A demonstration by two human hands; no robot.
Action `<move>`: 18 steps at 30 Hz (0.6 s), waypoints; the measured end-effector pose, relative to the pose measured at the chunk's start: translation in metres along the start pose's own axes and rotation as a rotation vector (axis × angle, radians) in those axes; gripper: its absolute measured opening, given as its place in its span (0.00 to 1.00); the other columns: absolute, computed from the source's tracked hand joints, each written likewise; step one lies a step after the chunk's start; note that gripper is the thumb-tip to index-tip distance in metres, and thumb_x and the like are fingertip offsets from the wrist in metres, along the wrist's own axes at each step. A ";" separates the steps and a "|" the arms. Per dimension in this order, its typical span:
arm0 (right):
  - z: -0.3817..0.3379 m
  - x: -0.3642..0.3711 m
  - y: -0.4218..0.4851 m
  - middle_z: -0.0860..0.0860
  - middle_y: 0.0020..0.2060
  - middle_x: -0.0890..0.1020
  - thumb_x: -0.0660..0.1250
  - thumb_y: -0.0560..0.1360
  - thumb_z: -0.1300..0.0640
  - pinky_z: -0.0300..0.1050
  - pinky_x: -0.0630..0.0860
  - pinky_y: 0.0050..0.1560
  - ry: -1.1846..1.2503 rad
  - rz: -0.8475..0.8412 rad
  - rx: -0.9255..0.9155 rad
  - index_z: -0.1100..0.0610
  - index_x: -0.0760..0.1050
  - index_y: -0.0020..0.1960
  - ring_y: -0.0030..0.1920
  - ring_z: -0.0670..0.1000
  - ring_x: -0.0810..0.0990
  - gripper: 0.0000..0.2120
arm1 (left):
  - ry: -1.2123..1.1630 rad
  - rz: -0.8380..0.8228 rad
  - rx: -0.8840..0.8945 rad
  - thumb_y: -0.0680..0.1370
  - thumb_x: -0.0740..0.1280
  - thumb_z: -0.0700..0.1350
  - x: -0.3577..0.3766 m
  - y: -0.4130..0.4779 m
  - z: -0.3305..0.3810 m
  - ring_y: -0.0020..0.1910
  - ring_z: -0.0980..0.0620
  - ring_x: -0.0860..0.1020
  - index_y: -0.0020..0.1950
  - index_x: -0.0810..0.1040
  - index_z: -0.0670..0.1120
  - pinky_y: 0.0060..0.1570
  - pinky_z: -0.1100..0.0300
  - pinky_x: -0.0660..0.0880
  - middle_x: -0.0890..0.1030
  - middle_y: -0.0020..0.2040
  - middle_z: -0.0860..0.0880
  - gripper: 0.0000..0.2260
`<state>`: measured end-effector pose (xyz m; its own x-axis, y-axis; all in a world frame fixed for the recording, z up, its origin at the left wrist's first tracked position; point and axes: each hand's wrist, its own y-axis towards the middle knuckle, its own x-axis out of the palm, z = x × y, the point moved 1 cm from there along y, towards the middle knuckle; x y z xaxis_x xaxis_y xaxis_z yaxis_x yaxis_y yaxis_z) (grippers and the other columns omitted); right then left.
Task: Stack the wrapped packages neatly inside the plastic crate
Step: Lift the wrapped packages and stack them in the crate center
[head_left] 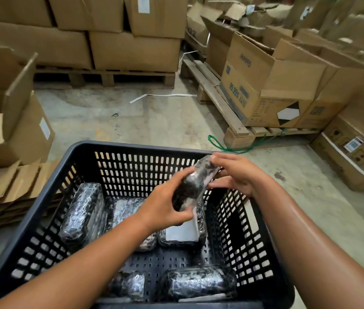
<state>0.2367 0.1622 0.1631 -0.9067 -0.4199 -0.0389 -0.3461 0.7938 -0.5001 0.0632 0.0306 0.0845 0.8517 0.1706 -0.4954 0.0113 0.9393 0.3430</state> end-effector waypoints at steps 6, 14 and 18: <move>0.009 -0.011 -0.003 0.48 0.62 0.80 0.81 0.69 0.43 0.51 0.85 0.44 -0.433 -0.126 -0.158 0.42 0.65 0.78 0.56 0.50 0.85 0.42 | -0.481 0.157 -0.312 0.65 0.74 0.33 -0.041 0.000 -0.008 0.52 0.45 0.84 0.67 0.71 0.63 0.43 0.49 0.84 0.81 0.59 0.43 0.38; 0.046 0.016 0.009 0.37 0.81 0.51 0.88 0.59 0.51 0.36 0.52 0.70 -0.774 -0.366 -0.273 0.42 0.41 0.84 0.74 0.38 0.53 0.70 | -0.672 0.157 -0.598 0.78 0.67 0.33 -0.050 -0.003 -0.021 0.53 0.44 0.84 0.79 0.62 0.60 0.46 0.42 0.83 0.77 0.69 0.45 0.35; 0.070 0.014 0.014 0.47 0.83 0.56 0.88 0.60 0.56 0.40 0.55 0.69 -0.750 -0.282 -0.201 0.48 0.44 0.85 0.81 0.51 0.57 0.68 | -0.403 -0.022 -0.604 0.72 0.76 0.49 -0.032 -0.005 -0.025 0.58 0.51 0.82 0.82 0.47 0.56 0.52 0.55 0.82 0.68 0.77 0.51 0.48</move>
<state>0.2363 0.1371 0.0952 -0.4027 -0.7406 -0.5380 -0.6374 0.6487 -0.4158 0.0232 0.0284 0.0788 0.9827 0.1365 -0.1249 -0.1617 0.9617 -0.2214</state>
